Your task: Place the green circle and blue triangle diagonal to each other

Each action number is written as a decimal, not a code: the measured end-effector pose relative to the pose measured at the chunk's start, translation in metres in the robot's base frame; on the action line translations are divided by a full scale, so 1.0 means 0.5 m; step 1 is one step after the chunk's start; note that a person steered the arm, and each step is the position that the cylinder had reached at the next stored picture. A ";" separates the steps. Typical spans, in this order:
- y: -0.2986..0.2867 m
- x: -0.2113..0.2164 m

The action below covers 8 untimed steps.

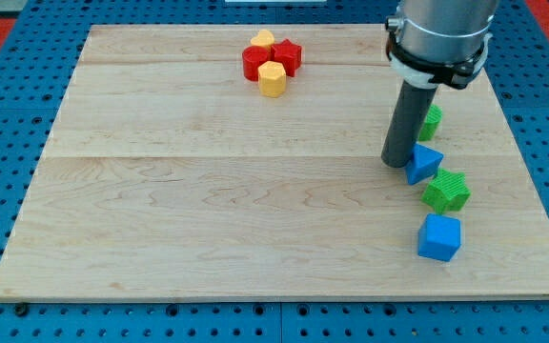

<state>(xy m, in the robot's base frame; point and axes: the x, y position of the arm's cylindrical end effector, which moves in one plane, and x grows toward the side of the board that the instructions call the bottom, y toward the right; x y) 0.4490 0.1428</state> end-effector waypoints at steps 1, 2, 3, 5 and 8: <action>-0.066 0.054; 0.014 0.084; 0.061 0.030; 0.027 0.027; 0.262 0.068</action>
<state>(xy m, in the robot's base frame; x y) 0.4828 0.2736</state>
